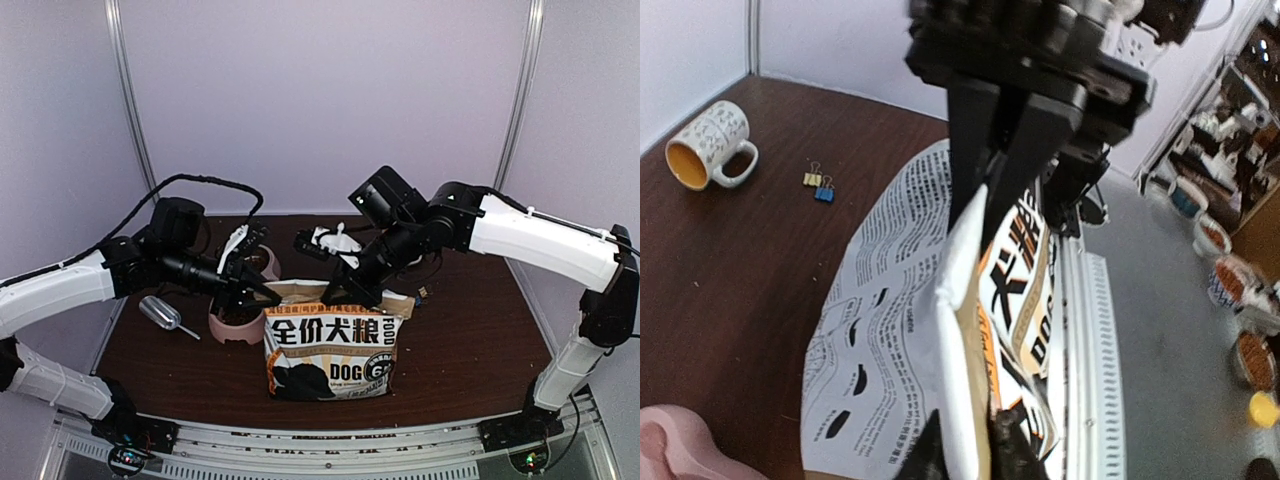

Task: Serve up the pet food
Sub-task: Press the seal on the pet food bag.

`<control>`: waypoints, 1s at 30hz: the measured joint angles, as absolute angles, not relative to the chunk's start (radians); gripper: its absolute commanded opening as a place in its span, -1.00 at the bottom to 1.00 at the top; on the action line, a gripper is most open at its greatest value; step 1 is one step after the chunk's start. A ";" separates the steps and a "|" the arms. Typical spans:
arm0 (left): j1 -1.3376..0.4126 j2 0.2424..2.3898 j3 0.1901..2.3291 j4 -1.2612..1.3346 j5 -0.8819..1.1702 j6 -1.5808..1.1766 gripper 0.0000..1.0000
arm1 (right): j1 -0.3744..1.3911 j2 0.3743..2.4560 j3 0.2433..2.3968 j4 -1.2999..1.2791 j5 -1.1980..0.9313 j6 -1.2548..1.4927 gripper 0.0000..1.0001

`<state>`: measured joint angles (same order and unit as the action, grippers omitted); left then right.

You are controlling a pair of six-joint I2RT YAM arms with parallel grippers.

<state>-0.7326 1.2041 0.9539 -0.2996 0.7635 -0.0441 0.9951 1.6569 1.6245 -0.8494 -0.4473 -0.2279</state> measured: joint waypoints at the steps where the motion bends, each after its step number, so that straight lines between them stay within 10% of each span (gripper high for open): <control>1: -0.733 1.206 0.954 -0.307 0.765 -0.042 -1.00 | 0.992 1.657 1.625 -0.849 -0.455 -0.225 -0.79; 16: -0.732 1.211 0.938 -0.276 0.790 -0.077 -1.00 | 1.021 1.697 1.661 -0.739 -0.500 -0.149 -0.25; 24: -0.731 1.209 0.929 -0.261 0.789 -0.081 -1.00 | 1.024 1.758 1.717 -0.737 -0.503 -0.146 -1.00; 30: -0.733 1.196 0.924 -0.262 0.758 -0.065 -1.00 | 1.018 1.752 1.708 -0.739 -0.502 -0.160 -1.00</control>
<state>-0.7330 1.1957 0.9237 -0.2615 0.7582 -0.0650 1.0183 1.7523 1.7077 -0.7391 -0.5018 -0.1604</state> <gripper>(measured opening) 0.034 0.022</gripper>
